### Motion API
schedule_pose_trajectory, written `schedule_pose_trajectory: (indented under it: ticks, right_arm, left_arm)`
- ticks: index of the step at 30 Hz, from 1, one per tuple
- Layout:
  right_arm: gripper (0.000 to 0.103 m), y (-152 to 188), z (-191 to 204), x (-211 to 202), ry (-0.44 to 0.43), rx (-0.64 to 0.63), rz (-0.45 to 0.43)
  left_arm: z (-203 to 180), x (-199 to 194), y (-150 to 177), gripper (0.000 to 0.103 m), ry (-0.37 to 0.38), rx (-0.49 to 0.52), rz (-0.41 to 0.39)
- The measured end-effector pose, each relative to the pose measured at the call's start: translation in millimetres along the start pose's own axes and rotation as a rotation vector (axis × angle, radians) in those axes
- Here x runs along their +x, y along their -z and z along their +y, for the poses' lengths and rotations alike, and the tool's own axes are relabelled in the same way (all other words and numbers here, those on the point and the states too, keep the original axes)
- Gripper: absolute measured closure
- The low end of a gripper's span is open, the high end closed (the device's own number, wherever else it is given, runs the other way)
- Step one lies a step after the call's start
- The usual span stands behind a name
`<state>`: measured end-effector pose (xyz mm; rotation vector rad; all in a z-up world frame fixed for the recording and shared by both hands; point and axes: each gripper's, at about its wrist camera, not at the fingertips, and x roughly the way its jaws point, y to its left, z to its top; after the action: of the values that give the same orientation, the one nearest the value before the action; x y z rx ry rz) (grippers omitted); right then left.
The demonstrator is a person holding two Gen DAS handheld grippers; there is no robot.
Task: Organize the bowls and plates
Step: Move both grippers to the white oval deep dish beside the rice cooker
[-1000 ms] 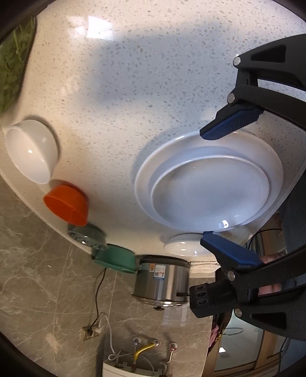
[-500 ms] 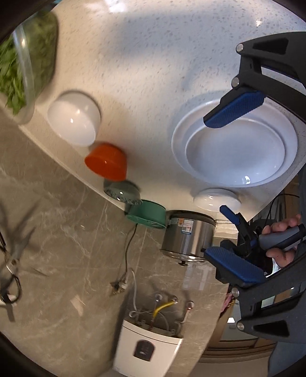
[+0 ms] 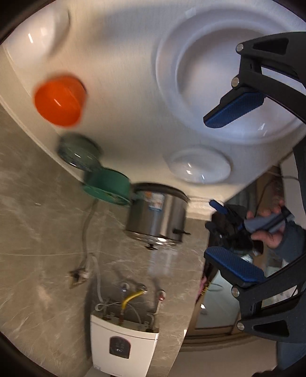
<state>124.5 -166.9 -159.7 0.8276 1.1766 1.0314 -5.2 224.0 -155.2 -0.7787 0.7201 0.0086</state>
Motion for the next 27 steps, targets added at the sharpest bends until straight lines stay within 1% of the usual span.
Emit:
schedule_pose_trajectory:
  ticks: [2,4,6,7,8,9,10,11,13,14,15,17,18,20,23,25,26,27]
  right_arm:
    - [0.0,-11,5,23,-0.029,0.027,0.039]
    - [0.0,-21,8,43,-0.015,0.043,0.081]
    - [0.0,-32,18,68,0.038,-0.008,0.128]
    - [0.0,-34,20,75,0.058,-0.023,0.143]
    - [0.0,-38,23,90,0.094,-0.048,0.185]
    - [0.0,-39,24,99,0.112,-0.063,0.213]
    - [0.001,-40,24,108,0.137,-0.076,0.239]
    - [0.003,-40,22,120,0.184,-0.087,0.269]
    - [0.005,-39,18,132,0.194,-0.095,0.304]
    - [0.008,-39,15,137,0.206,-0.096,0.319]
    - [0.01,-38,13,145,0.23,-0.103,0.335]
    - [0.013,-37,8,151,0.247,-0.112,0.363]
    - [0.018,-37,4,156,0.27,-0.114,0.379]
    - [0.023,-36,-4,162,0.283,-0.104,0.398]
    - [0.025,-37,-13,168,0.293,-0.087,0.415]
    - [0.028,-36,-18,171,0.297,-0.078,0.432]
    - [0.028,-35,-19,171,0.296,-0.075,0.435]
    - [0.032,-35,-20,172,0.297,-0.074,0.439]
  left_arm:
    - [15,-4,-11,0.0,-0.003,-0.001,0.003]
    - [29,-5,-23,0.0,-0.001,0.008,0.036]
    - [42,-1,-30,0.0,0.002,0.006,0.079]
    - [49,3,-34,0.0,0.002,-0.001,0.111]
    - [55,7,-36,0.0,0.005,-0.006,0.145]
    - [60,15,-38,0.0,-0.004,-0.007,0.195]
    - [65,20,-39,0.0,-0.025,-0.008,0.222]
    - [72,25,-41,0.0,-0.039,-0.011,0.253]
    - [79,31,-42,0.001,-0.019,-0.017,0.281]
    - [81,34,-43,0.001,-0.012,-0.017,0.293]
    - [84,38,-44,0.001,-0.019,-0.011,0.313]
    - [88,46,-46,0.001,-0.033,-0.009,0.343]
    - [93,50,-48,0.001,-0.042,-0.017,0.357]
    - [96,54,-50,0.002,-0.037,-0.009,0.368]
    - [95,56,-47,0.002,-0.048,0.024,0.38]
    - [91,61,-44,0.006,-0.056,0.052,0.394]
    - [91,63,-43,0.014,-0.065,0.067,0.404]
    - [87,65,-41,0.025,-0.068,0.076,0.415]
